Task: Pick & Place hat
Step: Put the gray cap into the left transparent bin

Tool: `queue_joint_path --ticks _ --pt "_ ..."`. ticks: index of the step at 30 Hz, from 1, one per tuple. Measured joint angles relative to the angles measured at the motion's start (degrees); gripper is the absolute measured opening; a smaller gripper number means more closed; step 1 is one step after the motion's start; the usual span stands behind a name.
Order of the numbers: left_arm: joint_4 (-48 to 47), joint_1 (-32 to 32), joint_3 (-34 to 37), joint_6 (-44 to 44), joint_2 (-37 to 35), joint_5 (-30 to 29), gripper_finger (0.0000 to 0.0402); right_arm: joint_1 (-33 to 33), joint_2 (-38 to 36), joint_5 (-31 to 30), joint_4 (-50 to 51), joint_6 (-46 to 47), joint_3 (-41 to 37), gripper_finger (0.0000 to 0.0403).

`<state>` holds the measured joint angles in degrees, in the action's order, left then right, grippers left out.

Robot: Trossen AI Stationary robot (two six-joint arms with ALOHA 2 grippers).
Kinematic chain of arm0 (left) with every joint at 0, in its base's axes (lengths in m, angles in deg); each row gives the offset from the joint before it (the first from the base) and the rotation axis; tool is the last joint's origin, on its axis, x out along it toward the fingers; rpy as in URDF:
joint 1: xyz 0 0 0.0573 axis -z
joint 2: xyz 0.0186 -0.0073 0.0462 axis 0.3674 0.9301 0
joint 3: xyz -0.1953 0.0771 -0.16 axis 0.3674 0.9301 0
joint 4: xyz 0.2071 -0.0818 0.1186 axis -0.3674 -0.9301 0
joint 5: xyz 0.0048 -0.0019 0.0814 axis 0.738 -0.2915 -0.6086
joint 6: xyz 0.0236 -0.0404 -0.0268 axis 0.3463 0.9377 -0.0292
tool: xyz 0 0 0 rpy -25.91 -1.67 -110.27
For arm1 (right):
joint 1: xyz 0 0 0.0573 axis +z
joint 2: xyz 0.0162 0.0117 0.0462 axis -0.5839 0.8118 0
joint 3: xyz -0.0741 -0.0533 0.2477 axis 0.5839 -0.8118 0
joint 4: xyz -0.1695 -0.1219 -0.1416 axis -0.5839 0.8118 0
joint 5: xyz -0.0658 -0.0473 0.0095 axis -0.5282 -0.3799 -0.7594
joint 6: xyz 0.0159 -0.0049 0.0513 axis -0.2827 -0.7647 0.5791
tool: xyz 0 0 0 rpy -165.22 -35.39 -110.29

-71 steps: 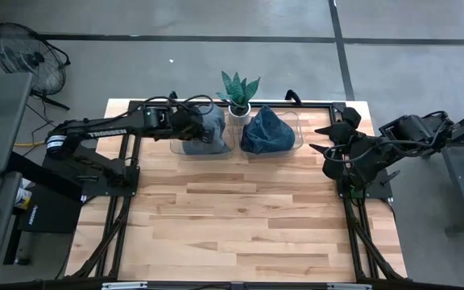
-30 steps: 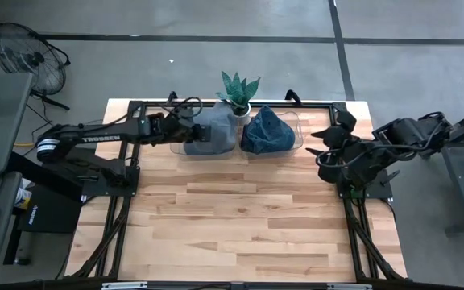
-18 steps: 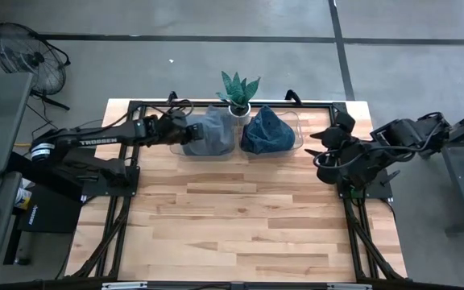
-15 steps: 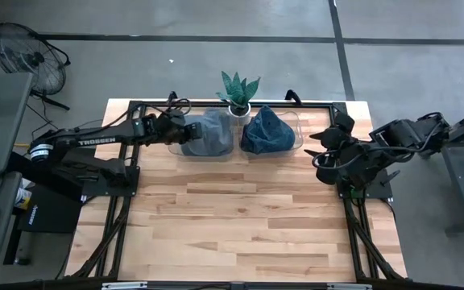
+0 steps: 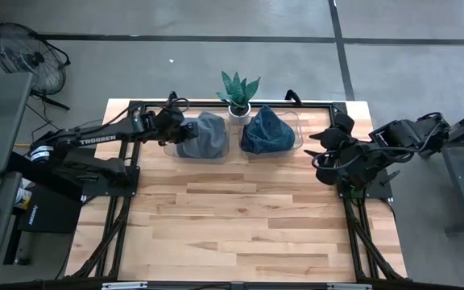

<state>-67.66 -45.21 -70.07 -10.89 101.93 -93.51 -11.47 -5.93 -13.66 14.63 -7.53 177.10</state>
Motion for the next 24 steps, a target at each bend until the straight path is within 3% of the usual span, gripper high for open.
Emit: queue_joint_path --ticks 14,18,24 --pt "-0.94 -4.22 0.0 -1.52 1.22 3.69 0.0011 0.0 -0.02 -1.02 0.0 -0.28 0.0 0.0204" --pt "-1.26 -4.09 0.0 -3.32 1.24 2.36 0.0048 0.0 -0.02 -0.98 0.0 -0.4 0.0 0.0204" --pt "-1.48 -4.12 0.02 -5.98 1.11 2.33 0.0136 0.0 -0.02 -0.42 0.0 -0.31 0.0 0.0204"
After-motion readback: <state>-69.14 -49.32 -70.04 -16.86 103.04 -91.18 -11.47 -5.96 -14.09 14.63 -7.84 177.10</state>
